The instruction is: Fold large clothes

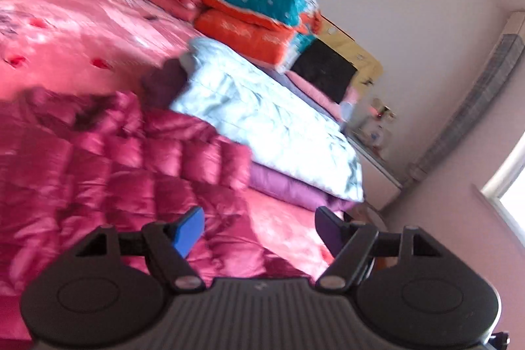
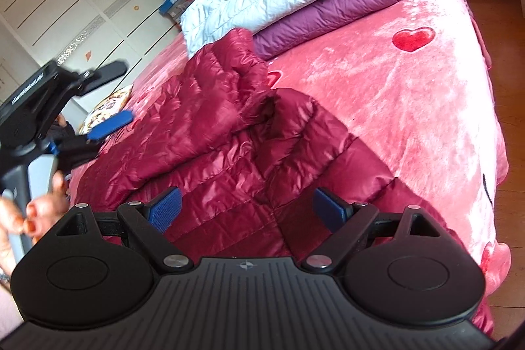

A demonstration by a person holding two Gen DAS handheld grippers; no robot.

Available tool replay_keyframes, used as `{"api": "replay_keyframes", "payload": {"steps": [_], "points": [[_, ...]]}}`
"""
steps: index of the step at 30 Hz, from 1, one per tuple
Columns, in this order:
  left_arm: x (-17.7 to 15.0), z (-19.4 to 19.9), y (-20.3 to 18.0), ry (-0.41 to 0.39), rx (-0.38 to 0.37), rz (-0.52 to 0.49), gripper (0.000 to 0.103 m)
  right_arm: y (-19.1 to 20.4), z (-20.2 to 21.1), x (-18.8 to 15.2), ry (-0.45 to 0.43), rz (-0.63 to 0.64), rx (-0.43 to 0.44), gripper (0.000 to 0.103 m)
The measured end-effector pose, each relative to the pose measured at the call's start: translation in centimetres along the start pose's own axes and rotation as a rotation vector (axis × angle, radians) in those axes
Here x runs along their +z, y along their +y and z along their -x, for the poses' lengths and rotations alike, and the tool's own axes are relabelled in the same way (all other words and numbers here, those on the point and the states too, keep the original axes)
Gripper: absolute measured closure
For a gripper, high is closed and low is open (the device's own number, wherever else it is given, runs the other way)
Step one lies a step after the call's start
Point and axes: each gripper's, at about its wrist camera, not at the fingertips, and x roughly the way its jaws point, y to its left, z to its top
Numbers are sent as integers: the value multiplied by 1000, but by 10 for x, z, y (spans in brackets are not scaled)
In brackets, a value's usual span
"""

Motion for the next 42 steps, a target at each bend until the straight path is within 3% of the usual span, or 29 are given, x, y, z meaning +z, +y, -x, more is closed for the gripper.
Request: {"api": "replay_keyframes", "payload": {"steps": [3,8,12,16,22,28,34,38,40,42], "points": [[6,28,12,-76,96,-8,26,-1,0,1,-5,17,-12,0],[21,68,59,-187,356,-44,22,2,0,3,-25,66,-20,0],[31,99,113,-256,466,48,23,3,-5,7,-42,93,-21,0],[35,129,159,-317,423,134,22,9,-11,16,-70,108,-39,0],[35,126,180,-338,286,134,23,36,-36,43,-122,153,-12,0],[32,115,178,-275,154,42,21,59,-89,59,-66,213,-40,0],[31,100,184,-205,135,-5,19,60,-128,73,-17,181,-59,0],[32,97,190,-171,131,-13,18,62,-146,78,18,173,-49,12],[31,94,191,-147,142,-19,18,65,-151,76,25,187,-44,29],[31,90,191,-118,167,-32,18,72,-154,71,24,226,-48,36]]}}
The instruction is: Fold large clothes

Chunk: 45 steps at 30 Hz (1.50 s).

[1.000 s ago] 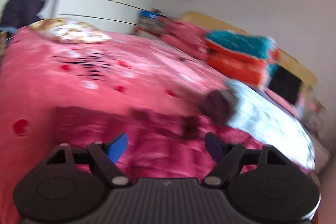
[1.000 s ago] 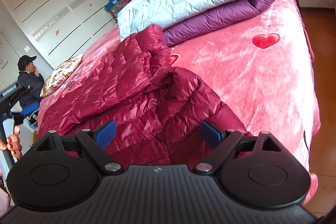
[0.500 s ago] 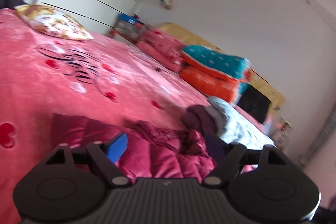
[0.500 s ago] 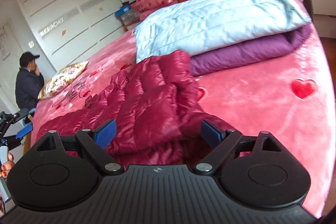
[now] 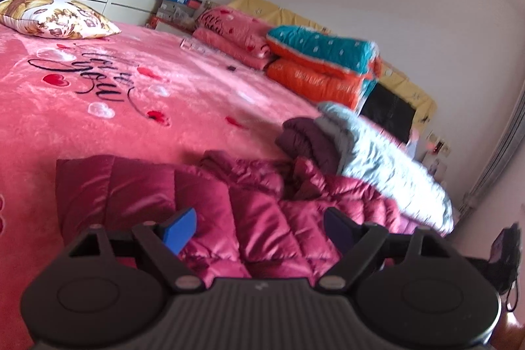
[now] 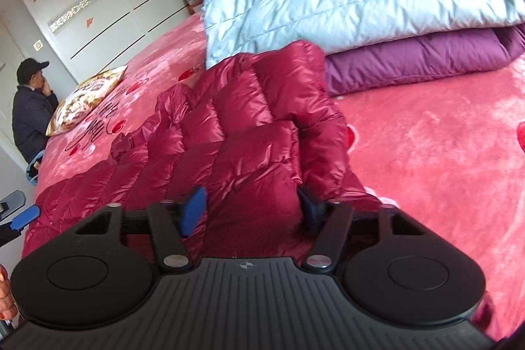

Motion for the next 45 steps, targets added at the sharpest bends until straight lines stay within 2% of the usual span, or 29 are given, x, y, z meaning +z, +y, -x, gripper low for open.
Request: {"api": "replay_keyframes", "payload": {"steps": [3,4,7,8,14,18,24,26,30,32,33,34,38,41,45], "points": [[-2,-3,-3,21,21,-33,18,15,-5,-2,6,76,-21,46],[-2,-3,-4,22,23,-44,18,21,-6,-3,1,97,-34,56],[-1,-1,-6,11,29,-58,17,42,-3,-3,-52,187,-102,75],[0,0,-6,4,27,-53,17,50,-2,-1,-74,221,-123,77],[1,2,-5,-30,35,-42,15,86,-2,13,-201,405,-242,81],[0,-4,-5,-12,61,-52,15,80,-19,14,-198,444,-327,82],[-4,-12,-11,13,82,-112,15,51,-41,0,-141,352,-380,82],[-6,-17,-13,29,107,-133,15,50,-46,-6,-113,366,-379,79],[-8,-19,-12,38,130,-142,15,45,-45,-5,-94,356,-351,68],[-8,-18,-12,32,136,-140,15,42,-38,-2,-98,330,-339,52],[-7,-16,-12,25,135,-136,15,40,-31,0,-117,329,-340,37],[-6,-15,-12,15,131,-130,15,42,-24,1,-138,334,-346,33],[-4,-9,-11,-25,116,-104,15,56,2,2,-236,355,-327,32],[-4,-9,-13,-36,107,-106,15,76,12,0,-292,407,-283,19],[-9,-17,-19,-5,133,-151,15,99,-7,-3,-224,464,-194,11]]}}
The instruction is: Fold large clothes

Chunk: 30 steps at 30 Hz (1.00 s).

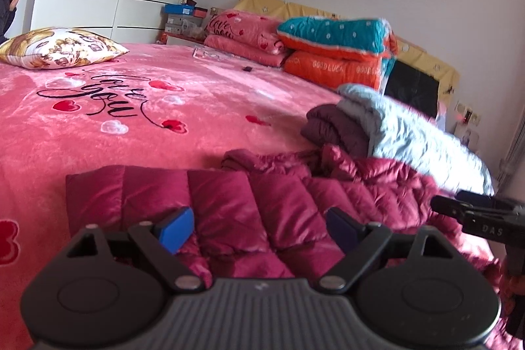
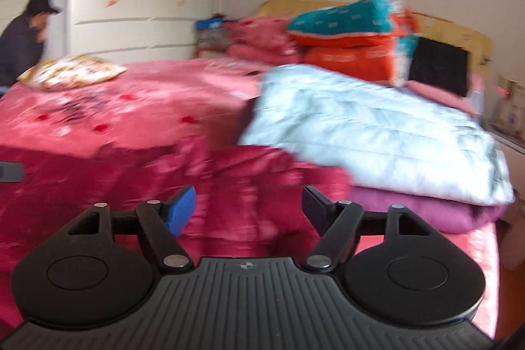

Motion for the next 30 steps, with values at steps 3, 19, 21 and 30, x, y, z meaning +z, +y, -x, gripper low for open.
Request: {"api": "replay_keyframes", "payload": {"steps": [3,19,21,30], "points": [[-3,-4,-3,10,17,-26,15,11,-22,-5,52,7,35,7],[-21,-34,-3,102,95,-81,13,23,-68,-54,174,-29,54,0],[-23,-37,-4,109,100,-84,12,23,-65,-57,163,-32,55,0],[-21,-34,-5,89,102,-62,11,16,-62,-60,134,-42,65,0]]}}
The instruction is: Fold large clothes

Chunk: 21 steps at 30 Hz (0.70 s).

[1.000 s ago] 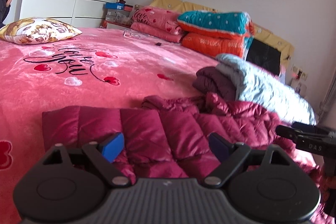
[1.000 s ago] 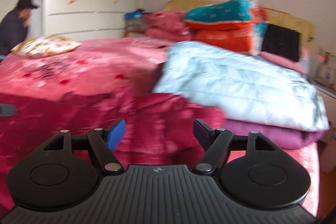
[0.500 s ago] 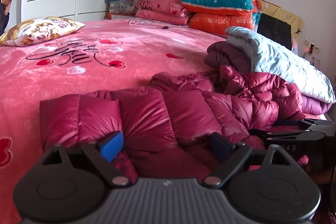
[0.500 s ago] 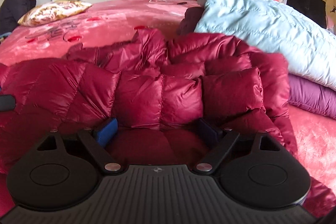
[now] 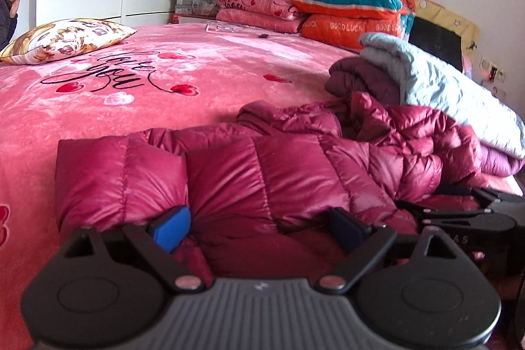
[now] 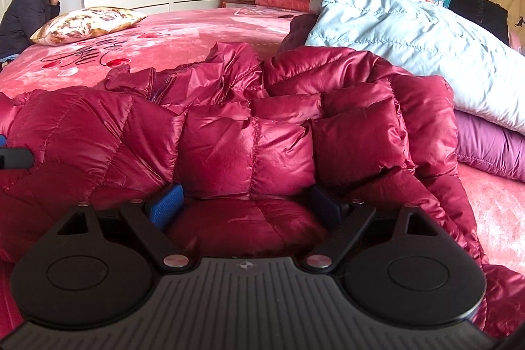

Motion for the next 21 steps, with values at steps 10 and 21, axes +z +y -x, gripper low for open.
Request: {"api": "replay_keyframes", "payload": {"steps": [10,21], "points": [[4,43,-9,-71,-114,53,11,-9,80,4,-3,-61,-22,0],[-21,82,-39,33,-173,-62,11,-10,122,-56,158,-52,-11,0]]}}
